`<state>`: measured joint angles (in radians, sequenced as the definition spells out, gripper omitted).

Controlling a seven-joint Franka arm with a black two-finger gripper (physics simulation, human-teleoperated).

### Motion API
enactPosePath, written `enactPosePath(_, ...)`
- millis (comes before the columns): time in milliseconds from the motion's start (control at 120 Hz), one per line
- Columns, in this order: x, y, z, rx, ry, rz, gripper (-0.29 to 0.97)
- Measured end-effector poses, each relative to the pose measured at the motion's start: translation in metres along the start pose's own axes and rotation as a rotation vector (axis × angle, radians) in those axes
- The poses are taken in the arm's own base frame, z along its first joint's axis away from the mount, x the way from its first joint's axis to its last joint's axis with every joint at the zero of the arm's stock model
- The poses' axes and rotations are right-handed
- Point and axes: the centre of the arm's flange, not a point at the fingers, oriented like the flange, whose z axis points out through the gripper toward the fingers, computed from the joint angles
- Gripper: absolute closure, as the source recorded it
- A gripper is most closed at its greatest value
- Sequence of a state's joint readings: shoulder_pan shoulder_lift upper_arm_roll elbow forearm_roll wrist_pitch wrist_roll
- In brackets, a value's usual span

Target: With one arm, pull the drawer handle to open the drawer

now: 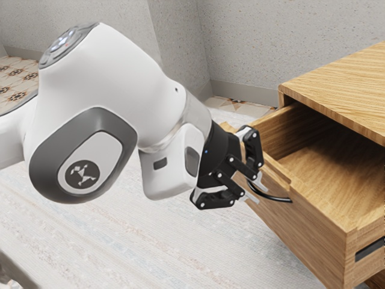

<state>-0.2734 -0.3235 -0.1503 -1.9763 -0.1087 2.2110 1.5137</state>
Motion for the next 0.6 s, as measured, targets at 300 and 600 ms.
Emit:
enactPosePath(300, 0.000, 0.009, -0.008, 0.006, -0.005, -0.001, 0.68)
enactPosePath(600, 0.001, 0.019, -0.017, 0.014, -0.009, -0.003, 0.68)
